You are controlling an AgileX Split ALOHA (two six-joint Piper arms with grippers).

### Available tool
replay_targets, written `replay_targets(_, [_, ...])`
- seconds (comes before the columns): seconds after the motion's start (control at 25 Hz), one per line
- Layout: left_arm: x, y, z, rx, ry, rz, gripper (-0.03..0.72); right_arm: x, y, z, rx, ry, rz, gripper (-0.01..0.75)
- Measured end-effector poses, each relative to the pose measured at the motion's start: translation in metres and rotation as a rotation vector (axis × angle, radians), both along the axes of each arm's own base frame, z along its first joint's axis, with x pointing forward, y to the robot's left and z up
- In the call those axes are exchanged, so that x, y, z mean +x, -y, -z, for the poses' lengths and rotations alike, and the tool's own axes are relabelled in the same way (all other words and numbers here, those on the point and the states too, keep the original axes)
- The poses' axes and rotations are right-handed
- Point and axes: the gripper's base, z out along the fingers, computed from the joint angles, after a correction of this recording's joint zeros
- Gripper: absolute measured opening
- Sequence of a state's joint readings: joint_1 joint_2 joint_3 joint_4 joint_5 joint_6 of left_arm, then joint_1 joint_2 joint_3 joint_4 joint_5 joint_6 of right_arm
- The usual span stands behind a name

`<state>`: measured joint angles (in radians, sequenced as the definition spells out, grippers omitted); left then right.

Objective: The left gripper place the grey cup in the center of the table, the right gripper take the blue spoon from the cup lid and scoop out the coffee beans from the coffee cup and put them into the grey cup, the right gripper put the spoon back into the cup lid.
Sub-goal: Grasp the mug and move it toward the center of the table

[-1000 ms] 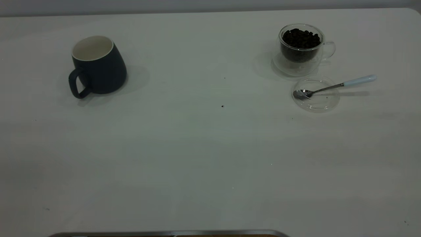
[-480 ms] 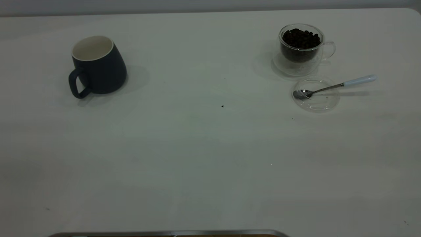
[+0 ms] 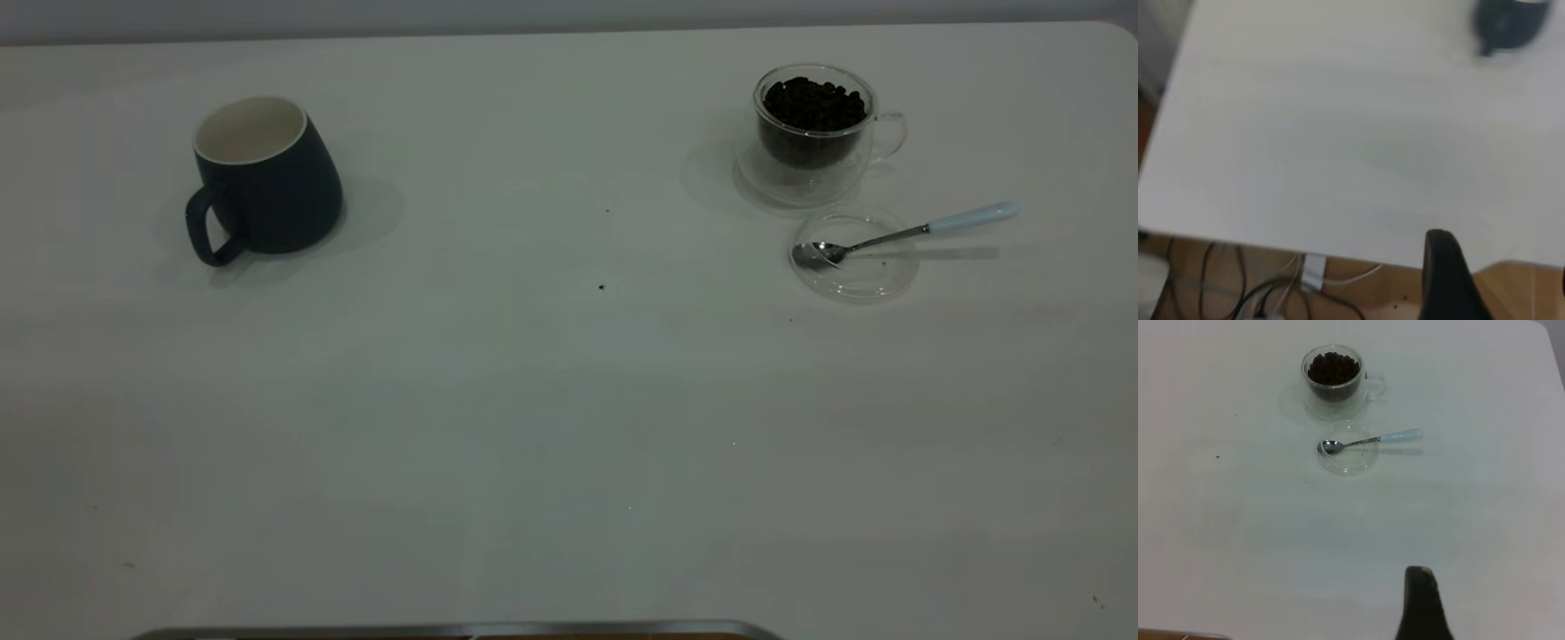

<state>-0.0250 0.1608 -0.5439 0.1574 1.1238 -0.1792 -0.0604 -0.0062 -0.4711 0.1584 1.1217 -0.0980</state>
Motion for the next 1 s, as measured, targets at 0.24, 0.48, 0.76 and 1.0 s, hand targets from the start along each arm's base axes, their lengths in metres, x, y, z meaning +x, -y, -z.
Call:
replay_targets(0.24, [0.065,-0.004,-0.017,0.048,-0.076,-0.038,0.475,0.0,0.0,0.0,0.0,0.0,0.0,0.565])
replay_targets(0.48, [0.161,-0.004,-0.009,0.141,-0.175,0.028,0.475,0.0,0.0,0.0,0.0,0.0,0.0,0.565])
replay_targets(0.76, [0.278,-0.012,0.034,0.12,-0.342,0.016,0.475,0.0,0.0,0.0,0.0,0.0,0.0,0.565])
replay_targets(1.0, [0.336,-0.024,0.081,0.141,-0.487,0.08,0.475,0.0,0.0,0.0,0.0,0.0,0.0,0.565])
